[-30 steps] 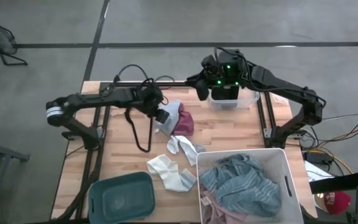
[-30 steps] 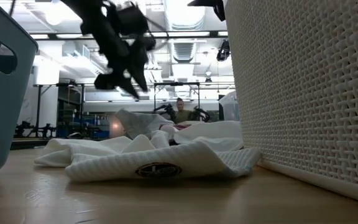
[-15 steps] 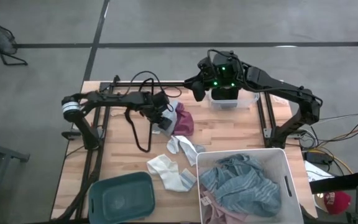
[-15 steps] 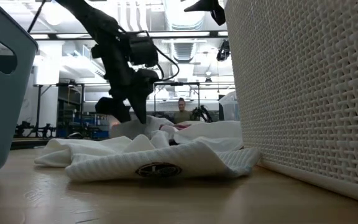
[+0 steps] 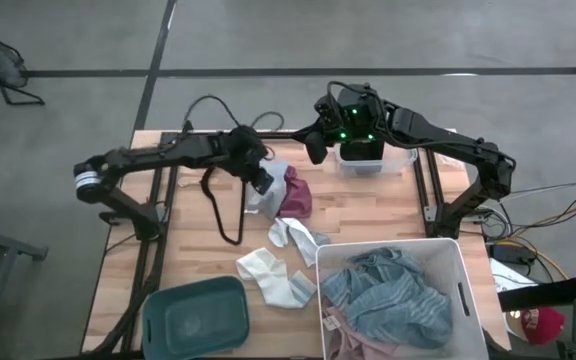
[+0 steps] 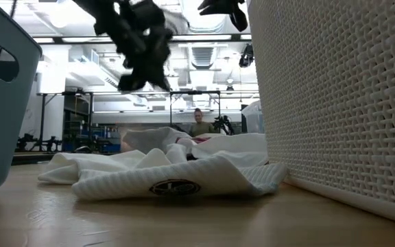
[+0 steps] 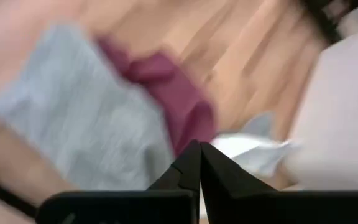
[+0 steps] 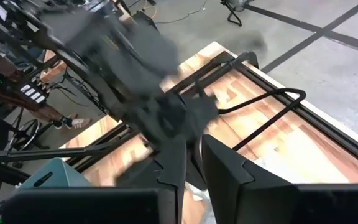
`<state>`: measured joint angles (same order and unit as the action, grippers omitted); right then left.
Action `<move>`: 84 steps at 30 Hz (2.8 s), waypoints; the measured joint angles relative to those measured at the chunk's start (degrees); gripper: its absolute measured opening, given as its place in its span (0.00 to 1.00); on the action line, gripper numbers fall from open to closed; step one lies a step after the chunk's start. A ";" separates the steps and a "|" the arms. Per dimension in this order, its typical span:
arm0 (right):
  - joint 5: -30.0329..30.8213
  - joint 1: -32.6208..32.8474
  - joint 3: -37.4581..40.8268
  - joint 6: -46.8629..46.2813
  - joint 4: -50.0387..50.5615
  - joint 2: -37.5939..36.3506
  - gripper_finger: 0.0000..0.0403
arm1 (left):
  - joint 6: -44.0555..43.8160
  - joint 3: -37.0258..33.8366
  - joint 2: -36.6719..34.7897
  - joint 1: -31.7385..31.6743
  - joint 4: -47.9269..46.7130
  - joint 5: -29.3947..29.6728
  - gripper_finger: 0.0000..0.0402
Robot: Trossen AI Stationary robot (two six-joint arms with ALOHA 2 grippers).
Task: Pick & Place Cloths
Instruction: Put the grey boxer into the transparent bin
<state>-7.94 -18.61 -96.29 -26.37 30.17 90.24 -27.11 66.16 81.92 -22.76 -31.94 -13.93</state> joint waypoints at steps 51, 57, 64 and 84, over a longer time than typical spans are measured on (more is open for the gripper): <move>0.42 0.00 2.81 0.00 2.61 -0.02 0.11 | -2.72 0.04 -2.66 -0.24 -1.71 0.38 0.01; -3.31 0.00 4.47 1.06 0.61 -0.04 0.09 | -7.51 0.04 -10.21 -2.00 8.05 4.65 0.01; -1.14 0.92 4.72 5.20 -4.17 -0.06 0.24 | -12.27 0.06 -12.98 -3.04 17.28 6.56 0.01; 6.95 2.71 4.81 10.08 -12.36 6.04 0.72 | -21.88 0.06 -11.47 -3.17 37.52 -5.43 0.01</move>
<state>-0.99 -15.90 -91.48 -16.29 17.81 96.27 -48.99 66.22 70.45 -25.93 5.58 -19.37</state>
